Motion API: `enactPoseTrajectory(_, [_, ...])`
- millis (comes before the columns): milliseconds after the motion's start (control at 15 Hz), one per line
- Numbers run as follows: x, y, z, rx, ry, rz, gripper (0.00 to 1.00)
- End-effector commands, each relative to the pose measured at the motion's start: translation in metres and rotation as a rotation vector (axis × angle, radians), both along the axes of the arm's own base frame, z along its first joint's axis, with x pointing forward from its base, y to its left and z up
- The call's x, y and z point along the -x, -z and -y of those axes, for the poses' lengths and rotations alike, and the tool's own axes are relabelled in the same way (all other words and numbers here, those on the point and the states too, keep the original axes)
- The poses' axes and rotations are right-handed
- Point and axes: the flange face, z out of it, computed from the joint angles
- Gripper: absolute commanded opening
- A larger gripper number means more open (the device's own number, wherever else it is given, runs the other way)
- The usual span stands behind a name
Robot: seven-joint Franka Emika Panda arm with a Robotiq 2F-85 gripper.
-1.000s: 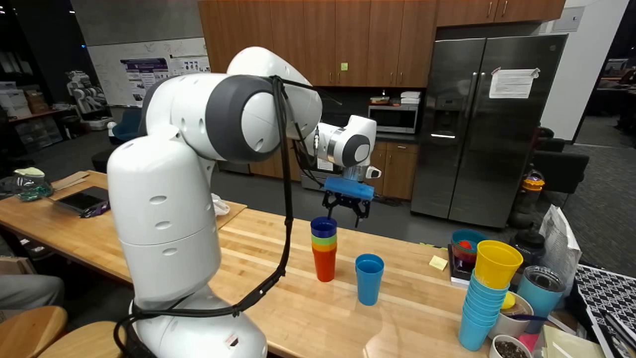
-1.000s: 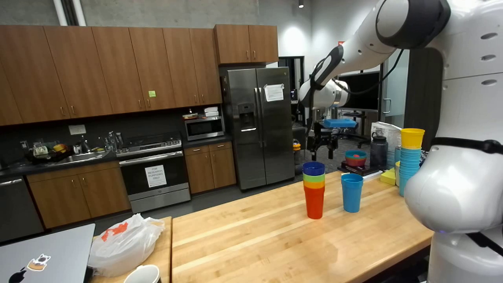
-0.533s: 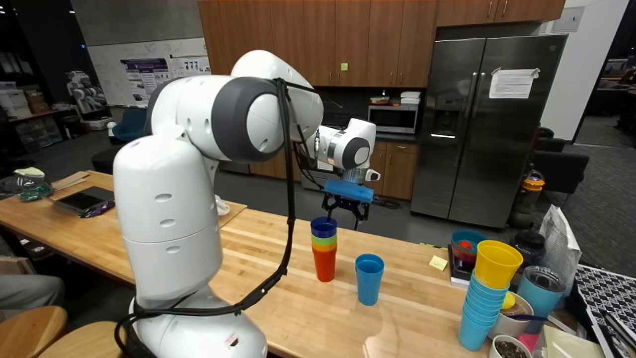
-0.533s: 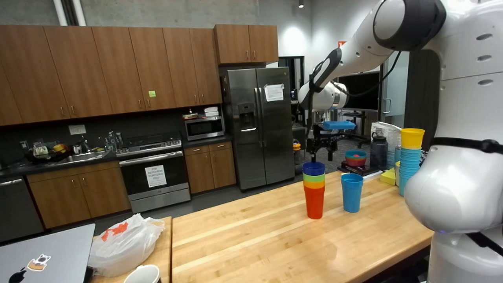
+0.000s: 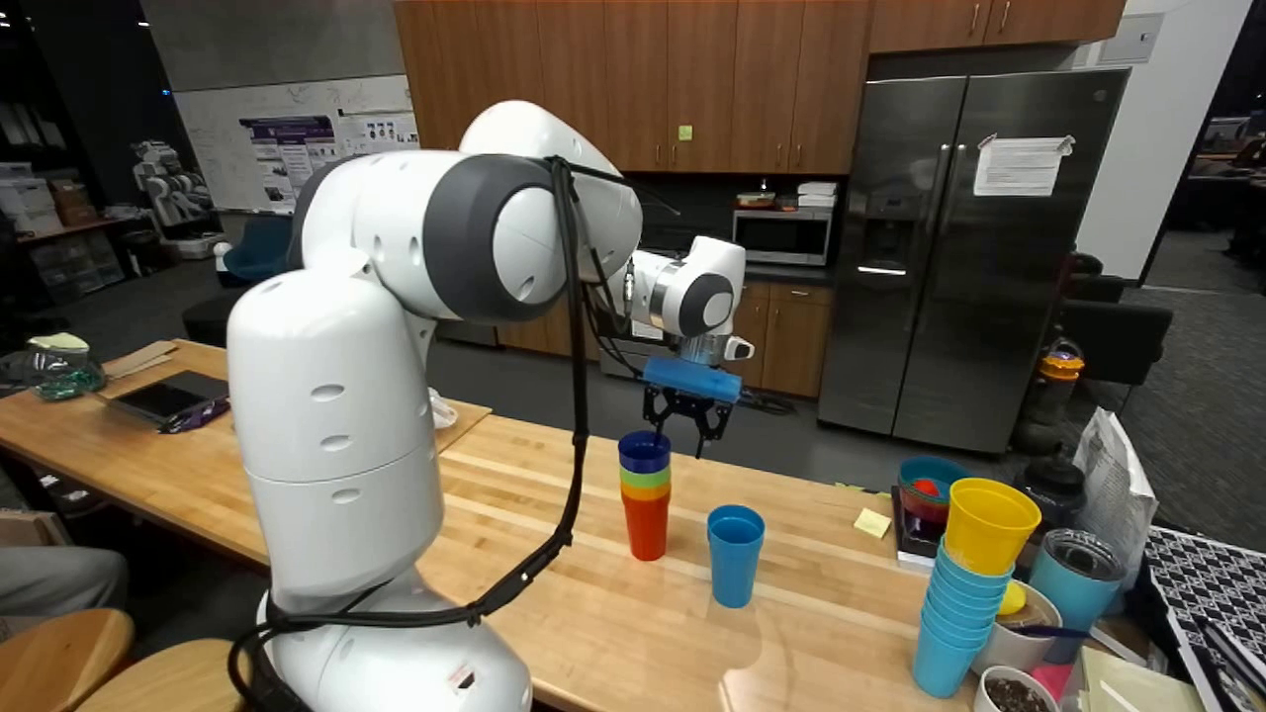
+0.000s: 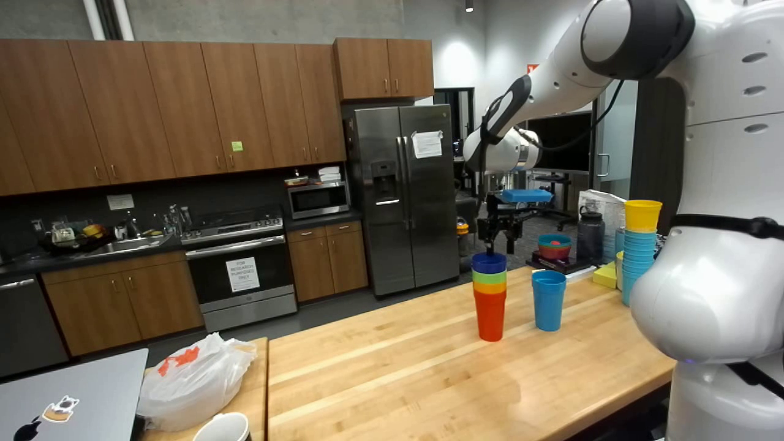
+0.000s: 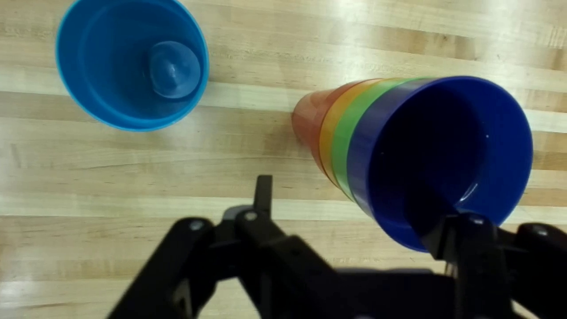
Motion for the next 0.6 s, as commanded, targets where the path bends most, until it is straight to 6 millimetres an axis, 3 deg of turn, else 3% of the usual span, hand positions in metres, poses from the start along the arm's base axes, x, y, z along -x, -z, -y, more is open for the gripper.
enactPoseTrajectory(0, [-0.0041, -0.0029, -0.0014, 0.0, -0.014, 0.006, 0.44])
enactPoseTrajectory(333, [-0.0041, -0.0019, -0.0039, 0.001, -0.019, 0.005, 0.05])
enactPoseTrajectory(400, [-0.0039, -0.002, -0.0043, 0.002, -0.019, 0.004, 0.0])
enactPoseTrajectory(533, [-0.0033, -0.0034, -0.0049, 0.003, -0.022, 0.006, 0.0])
